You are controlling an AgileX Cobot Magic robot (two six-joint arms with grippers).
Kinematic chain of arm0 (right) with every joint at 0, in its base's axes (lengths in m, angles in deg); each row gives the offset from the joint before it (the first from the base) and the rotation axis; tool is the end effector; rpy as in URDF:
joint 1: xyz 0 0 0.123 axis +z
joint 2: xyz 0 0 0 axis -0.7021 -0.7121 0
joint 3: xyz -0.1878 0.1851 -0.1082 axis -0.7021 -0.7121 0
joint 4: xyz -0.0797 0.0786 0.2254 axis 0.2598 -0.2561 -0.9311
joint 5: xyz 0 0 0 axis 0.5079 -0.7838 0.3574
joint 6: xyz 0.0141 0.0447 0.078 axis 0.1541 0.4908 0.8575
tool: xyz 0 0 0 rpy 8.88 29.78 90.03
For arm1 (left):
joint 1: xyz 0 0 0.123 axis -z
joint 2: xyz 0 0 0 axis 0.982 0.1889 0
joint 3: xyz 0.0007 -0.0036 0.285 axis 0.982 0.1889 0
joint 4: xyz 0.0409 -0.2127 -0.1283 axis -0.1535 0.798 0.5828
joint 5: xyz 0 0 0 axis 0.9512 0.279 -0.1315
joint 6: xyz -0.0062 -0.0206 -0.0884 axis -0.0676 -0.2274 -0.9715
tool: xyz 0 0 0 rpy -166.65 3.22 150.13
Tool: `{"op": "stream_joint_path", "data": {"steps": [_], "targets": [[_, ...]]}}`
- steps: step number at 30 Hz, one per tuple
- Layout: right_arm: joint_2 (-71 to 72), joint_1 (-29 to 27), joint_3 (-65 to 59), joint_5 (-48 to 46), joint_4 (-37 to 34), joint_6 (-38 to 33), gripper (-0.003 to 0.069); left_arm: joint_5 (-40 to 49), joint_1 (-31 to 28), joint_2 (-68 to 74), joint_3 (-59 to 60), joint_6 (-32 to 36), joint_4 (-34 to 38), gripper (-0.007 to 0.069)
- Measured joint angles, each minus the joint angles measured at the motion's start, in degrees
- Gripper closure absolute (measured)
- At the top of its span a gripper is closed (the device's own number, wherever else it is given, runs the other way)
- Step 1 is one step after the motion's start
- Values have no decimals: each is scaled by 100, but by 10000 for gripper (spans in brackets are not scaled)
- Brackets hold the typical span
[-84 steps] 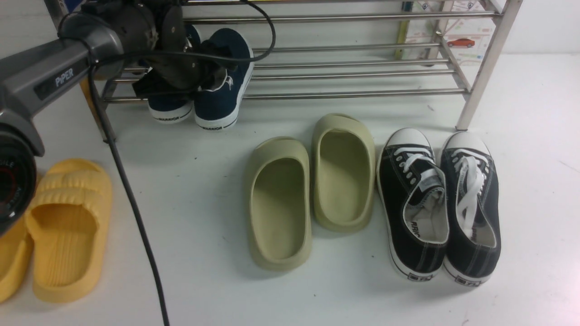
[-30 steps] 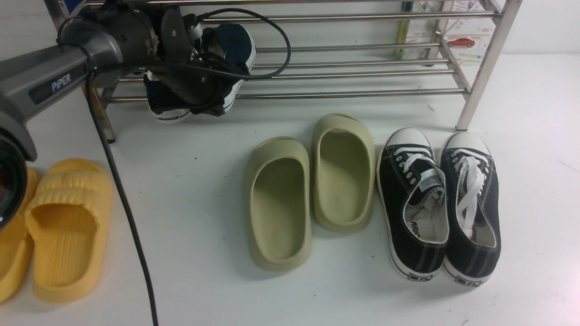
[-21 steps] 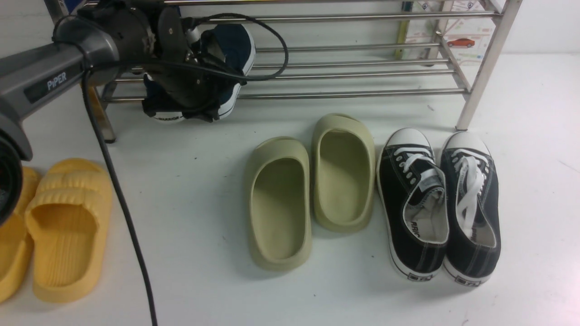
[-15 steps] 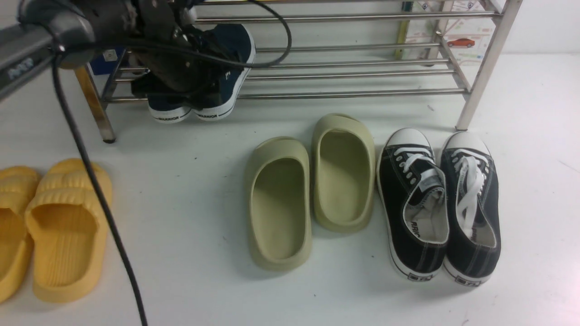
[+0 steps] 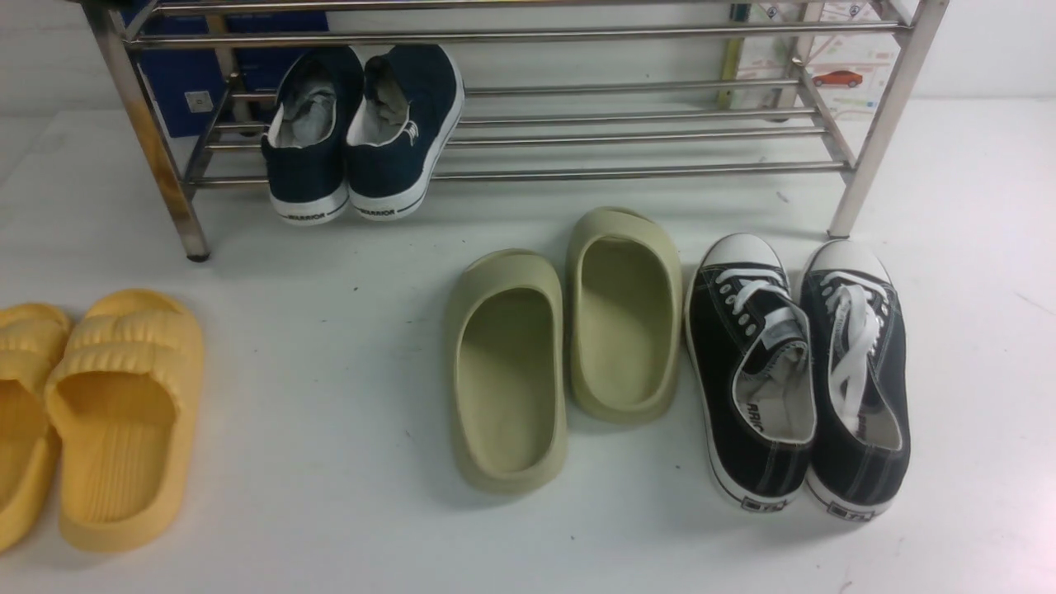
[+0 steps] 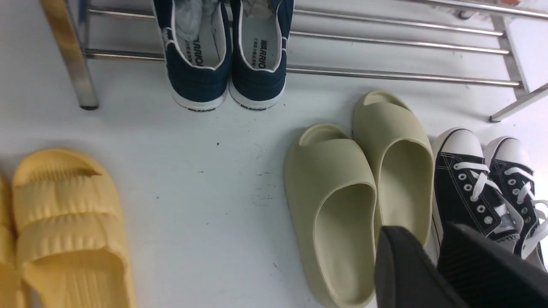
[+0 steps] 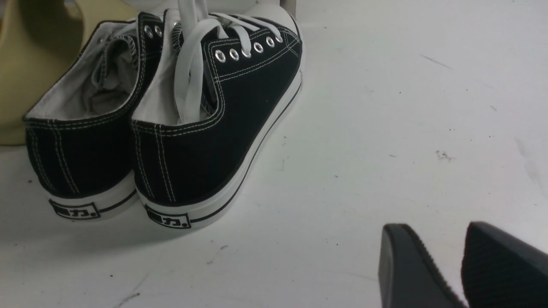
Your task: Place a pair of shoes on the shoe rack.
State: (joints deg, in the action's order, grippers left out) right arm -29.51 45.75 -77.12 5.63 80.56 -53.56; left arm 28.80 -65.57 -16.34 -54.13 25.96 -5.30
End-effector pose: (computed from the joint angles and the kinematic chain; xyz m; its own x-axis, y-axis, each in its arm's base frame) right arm 0.0520 -0.0003 0.1741 -0.2996 0.0552 -0.9525 0.0120 0.9985 0.0541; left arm 0.1829 -0.0503 0.5048 -0.6373 -0.1632 -0.7531 0.0934 0.9538 -0.2857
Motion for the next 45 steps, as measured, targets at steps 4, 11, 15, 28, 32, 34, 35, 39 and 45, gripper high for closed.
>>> {"op": "stream_joint_path", "data": {"steps": [4,11,15,28,32,34,35,39,45], "targets": [[0,0,0,0,0,0,420,18,0,-1398,1086,0,-88,597],[0,0,0,0,0,0,420,-940,0,-4081,3751,-247,-115,638],[0,0,0,0,0,0,420,-1611,0,-5642,5466,-862,-198,638],[0,0,0,0,0,0,420,-2079,0,-6273,6878,-1029,-263,638],[0,0,0,0,0,0,420,-2776,0,-6273,6985,-1031,-504,638],[0,0,0,0,0,0,420,-3286,0,-6273,7089,-1031,-740,638],[0,0,0,0,0,0,420,-3398,0,-6273,7127,-1031,-780,638],[0,0,0,0,0,0,420,-4305,0,-6302,7799,-952,-903,638],[0,0,0,0,0,0,420,-4651,0,-6711,9407,-287,-583,637]]}}
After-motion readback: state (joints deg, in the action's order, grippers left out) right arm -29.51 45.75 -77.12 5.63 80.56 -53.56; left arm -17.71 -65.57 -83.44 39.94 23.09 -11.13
